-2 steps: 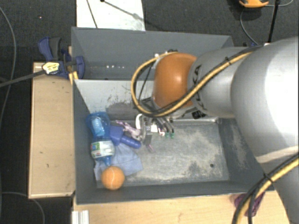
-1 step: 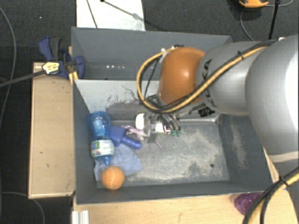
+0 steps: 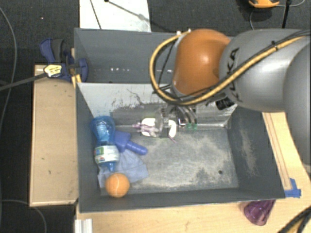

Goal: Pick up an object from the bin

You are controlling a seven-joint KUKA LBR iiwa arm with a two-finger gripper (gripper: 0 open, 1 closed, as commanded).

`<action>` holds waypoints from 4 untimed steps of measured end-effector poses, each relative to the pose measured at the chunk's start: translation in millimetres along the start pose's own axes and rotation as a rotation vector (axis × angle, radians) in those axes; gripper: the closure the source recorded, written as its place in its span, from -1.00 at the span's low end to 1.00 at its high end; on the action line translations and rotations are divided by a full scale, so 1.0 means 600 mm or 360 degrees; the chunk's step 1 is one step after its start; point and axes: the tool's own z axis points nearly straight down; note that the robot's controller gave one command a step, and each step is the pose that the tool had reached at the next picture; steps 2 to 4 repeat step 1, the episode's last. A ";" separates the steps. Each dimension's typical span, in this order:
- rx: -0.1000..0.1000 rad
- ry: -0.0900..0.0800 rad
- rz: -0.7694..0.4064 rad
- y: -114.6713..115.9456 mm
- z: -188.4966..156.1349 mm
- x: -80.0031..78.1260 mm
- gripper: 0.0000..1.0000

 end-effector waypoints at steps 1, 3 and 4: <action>0.0000 0.0003 0.0013 0.002 -0.101 0.001 1.00; 0.0000 0.0003 0.0013 0.002 -0.101 0.001 1.00; 0.0000 0.0003 0.0013 0.002 -0.101 0.001 1.00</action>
Offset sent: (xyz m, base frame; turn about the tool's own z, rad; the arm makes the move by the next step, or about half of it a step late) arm -0.0057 -0.0108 0.1028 0.0255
